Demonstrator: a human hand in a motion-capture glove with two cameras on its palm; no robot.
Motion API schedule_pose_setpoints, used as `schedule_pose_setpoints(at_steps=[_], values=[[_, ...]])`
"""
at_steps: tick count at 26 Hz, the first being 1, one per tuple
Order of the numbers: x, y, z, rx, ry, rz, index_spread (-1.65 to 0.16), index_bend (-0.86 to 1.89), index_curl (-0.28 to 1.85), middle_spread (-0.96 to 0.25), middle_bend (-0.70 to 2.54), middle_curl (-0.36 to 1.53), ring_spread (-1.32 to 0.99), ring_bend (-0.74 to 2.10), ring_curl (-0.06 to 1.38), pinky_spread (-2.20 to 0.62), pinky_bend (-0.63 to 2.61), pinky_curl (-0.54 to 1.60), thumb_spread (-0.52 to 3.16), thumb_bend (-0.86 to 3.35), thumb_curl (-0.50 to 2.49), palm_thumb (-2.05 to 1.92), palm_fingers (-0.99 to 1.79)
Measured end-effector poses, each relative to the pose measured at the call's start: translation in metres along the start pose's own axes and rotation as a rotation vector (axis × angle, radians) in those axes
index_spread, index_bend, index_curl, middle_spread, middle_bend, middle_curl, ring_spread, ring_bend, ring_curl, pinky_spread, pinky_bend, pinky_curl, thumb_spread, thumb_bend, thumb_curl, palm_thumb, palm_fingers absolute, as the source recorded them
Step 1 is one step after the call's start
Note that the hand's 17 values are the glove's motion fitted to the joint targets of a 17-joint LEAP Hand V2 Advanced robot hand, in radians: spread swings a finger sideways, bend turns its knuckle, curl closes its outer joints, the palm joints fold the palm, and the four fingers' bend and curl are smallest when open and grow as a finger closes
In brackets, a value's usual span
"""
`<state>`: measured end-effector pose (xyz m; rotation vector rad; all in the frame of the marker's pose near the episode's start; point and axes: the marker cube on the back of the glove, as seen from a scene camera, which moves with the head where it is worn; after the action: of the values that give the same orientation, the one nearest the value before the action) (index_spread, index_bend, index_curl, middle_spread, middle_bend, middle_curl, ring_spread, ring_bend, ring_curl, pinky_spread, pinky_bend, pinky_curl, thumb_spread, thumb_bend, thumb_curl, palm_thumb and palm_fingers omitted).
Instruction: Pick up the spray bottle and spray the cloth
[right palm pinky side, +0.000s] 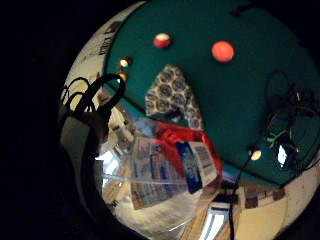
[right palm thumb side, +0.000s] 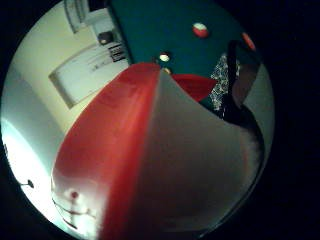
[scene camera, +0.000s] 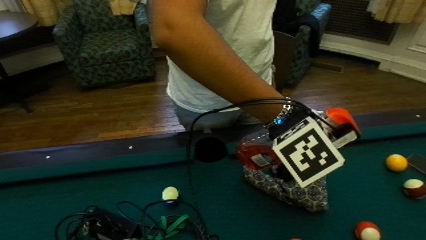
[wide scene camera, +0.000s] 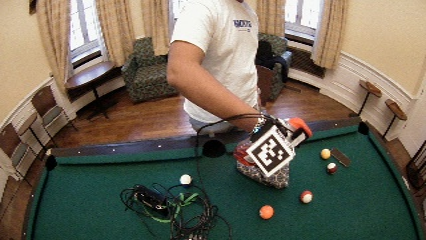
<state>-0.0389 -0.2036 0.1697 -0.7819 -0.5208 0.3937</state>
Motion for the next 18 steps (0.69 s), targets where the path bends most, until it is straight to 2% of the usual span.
schedule_pose_setpoints(at_steps=[8,18], values=[[0.045,-0.017,0.053,-0.209,0.216,0.241,-0.3,0.24,0.59,-0.21,0.57,0.55,-0.22,0.62,0.48,-0.3,0.39,0.41,0.23,-0.03,0.77,1.01,1.34],[0.094,-0.017,0.069,-0.303,0.332,0.436,-0.31,0.24,0.6,-0.21,0.57,0.55,-0.22,0.62,0.48,-0.3,0.4,0.41,0.23,-0.03,0.79,1.01,1.33]])
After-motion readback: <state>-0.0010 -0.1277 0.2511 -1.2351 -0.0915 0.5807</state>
